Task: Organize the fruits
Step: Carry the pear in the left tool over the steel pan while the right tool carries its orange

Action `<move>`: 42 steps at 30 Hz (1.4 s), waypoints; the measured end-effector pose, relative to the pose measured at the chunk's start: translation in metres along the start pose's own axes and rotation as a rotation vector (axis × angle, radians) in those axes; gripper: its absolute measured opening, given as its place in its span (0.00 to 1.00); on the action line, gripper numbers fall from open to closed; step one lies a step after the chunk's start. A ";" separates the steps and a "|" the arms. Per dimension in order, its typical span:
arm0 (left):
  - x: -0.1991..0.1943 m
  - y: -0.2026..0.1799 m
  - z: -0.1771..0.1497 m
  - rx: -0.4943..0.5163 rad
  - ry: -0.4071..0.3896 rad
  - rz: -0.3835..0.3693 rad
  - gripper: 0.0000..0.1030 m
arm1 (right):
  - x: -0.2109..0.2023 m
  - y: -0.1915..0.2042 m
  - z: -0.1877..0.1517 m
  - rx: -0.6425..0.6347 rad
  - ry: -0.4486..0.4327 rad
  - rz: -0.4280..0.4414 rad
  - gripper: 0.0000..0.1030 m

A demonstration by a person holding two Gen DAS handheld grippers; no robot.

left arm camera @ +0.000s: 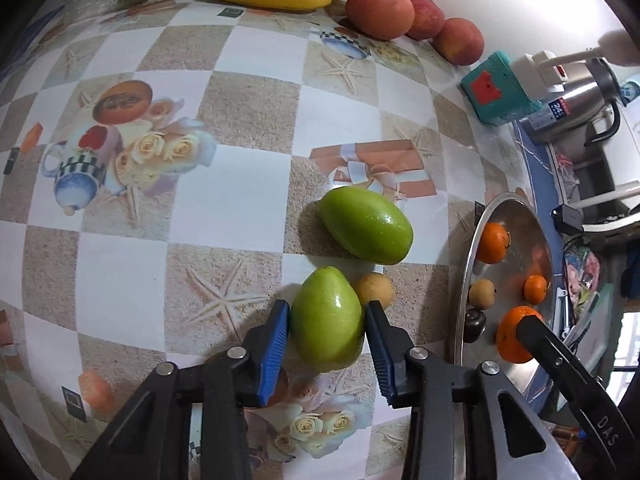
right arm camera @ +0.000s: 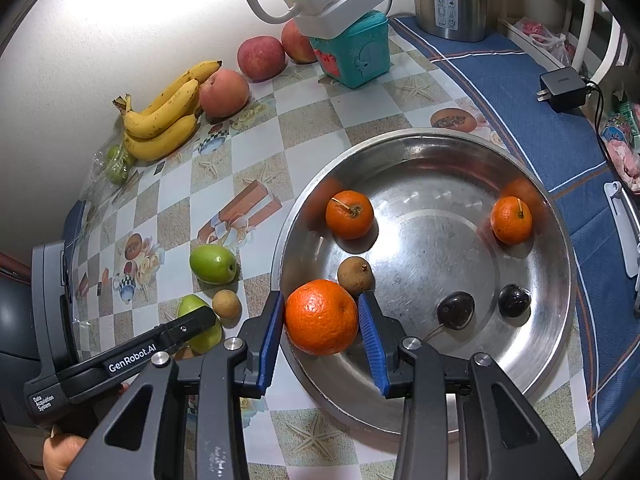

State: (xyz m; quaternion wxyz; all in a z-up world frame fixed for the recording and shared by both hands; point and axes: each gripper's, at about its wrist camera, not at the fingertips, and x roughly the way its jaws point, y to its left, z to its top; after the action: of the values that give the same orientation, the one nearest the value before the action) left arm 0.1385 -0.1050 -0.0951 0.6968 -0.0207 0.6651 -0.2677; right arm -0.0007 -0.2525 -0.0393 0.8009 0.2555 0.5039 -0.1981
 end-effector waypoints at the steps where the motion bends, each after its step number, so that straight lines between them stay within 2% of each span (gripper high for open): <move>1: 0.000 -0.001 0.000 0.007 0.000 0.005 0.40 | 0.000 0.000 0.000 0.000 0.000 0.000 0.39; 4: -0.003 -0.002 0.000 0.011 0.000 0.018 0.40 | 0.000 0.000 0.000 0.001 0.001 0.002 0.39; 12: -0.029 -0.005 0.005 0.021 -0.082 0.018 0.40 | -0.003 -0.009 0.004 0.030 -0.006 0.006 0.39; 17: -0.041 -0.033 0.005 0.103 -0.115 0.002 0.40 | -0.010 -0.038 0.008 0.104 -0.040 -0.032 0.39; 27: -0.022 -0.117 -0.024 0.344 -0.064 -0.018 0.40 | -0.020 -0.087 0.012 0.229 -0.070 -0.069 0.39; 36: -0.002 -0.148 -0.049 0.436 -0.008 -0.007 0.40 | -0.018 -0.102 0.013 0.235 -0.106 -0.125 0.39; 42: 0.007 -0.151 -0.053 0.436 0.016 -0.007 0.40 | -0.013 -0.103 0.013 0.207 -0.119 -0.146 0.39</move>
State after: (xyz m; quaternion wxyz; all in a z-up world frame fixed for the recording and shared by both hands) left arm 0.0362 -0.2196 -0.0500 0.6784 0.1303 0.5970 -0.4080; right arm -0.0559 -0.3408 -0.0443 0.7821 0.2873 0.4498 -0.3218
